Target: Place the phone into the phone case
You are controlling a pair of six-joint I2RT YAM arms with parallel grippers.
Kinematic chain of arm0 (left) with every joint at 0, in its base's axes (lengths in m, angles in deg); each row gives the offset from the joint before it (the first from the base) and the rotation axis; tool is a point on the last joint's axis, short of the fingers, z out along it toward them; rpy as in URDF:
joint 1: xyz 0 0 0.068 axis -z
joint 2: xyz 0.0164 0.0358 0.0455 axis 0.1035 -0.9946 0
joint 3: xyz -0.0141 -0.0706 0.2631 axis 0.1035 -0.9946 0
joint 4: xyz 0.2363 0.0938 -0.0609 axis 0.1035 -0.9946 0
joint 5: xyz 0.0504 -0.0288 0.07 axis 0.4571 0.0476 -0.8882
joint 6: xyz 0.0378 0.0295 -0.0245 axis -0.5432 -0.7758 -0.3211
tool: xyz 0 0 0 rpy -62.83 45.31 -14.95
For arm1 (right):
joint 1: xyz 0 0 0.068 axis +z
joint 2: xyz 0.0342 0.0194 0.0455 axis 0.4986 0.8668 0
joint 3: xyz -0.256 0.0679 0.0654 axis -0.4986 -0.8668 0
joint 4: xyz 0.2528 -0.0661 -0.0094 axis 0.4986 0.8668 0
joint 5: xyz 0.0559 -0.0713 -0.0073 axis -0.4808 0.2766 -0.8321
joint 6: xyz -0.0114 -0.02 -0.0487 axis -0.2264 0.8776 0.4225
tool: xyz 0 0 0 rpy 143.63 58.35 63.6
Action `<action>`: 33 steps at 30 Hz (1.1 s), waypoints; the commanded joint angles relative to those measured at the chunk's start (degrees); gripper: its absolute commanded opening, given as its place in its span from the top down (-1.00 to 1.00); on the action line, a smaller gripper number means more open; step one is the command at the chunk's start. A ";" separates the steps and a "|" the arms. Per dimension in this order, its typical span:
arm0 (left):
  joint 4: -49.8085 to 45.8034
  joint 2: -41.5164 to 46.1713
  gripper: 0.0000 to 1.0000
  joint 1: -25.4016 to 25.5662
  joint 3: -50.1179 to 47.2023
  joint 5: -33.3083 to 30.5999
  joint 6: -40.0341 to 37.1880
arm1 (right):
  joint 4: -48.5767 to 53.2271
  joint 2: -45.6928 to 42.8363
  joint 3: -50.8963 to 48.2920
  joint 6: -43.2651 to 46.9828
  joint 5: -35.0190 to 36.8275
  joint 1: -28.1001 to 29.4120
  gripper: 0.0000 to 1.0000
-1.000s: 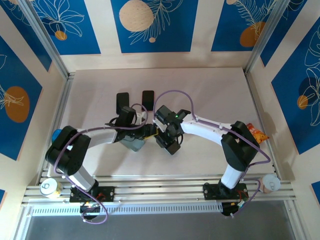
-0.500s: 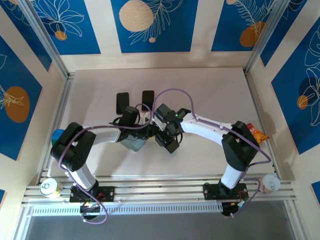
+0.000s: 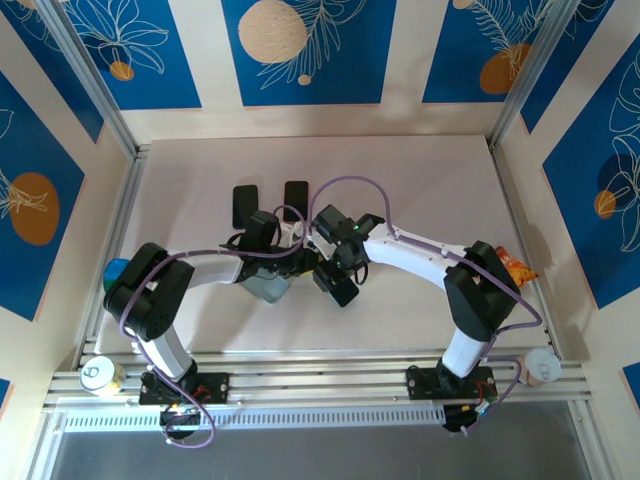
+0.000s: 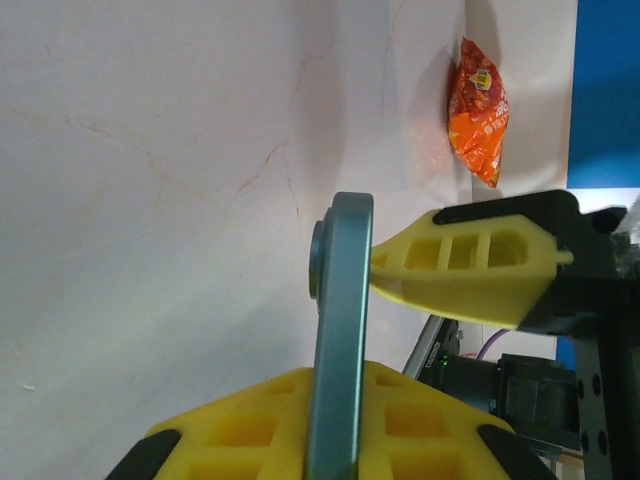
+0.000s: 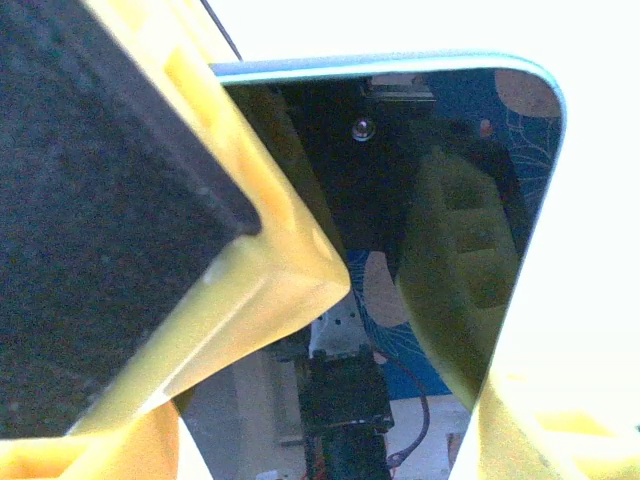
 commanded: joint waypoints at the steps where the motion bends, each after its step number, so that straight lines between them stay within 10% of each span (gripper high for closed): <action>1: 0.86 0.51 1.00 0.83 0.81 -2.82 1.66 | -1.89 -2.63 -0.34 -1.08 -2.99 -0.48 -0.50; 16: 2.23 13.70 1.00 1.51 0.25 -20.66 7.27 | -32.99 -22.23 -26.42 -29.28 -37.67 -22.37 -0.79; 33: 16.49 14.41 1.00 6.27 -2.00 -29.80 19.09 | -66.43 -15.04 -35.08 -46.91 -50.94 -31.22 -0.69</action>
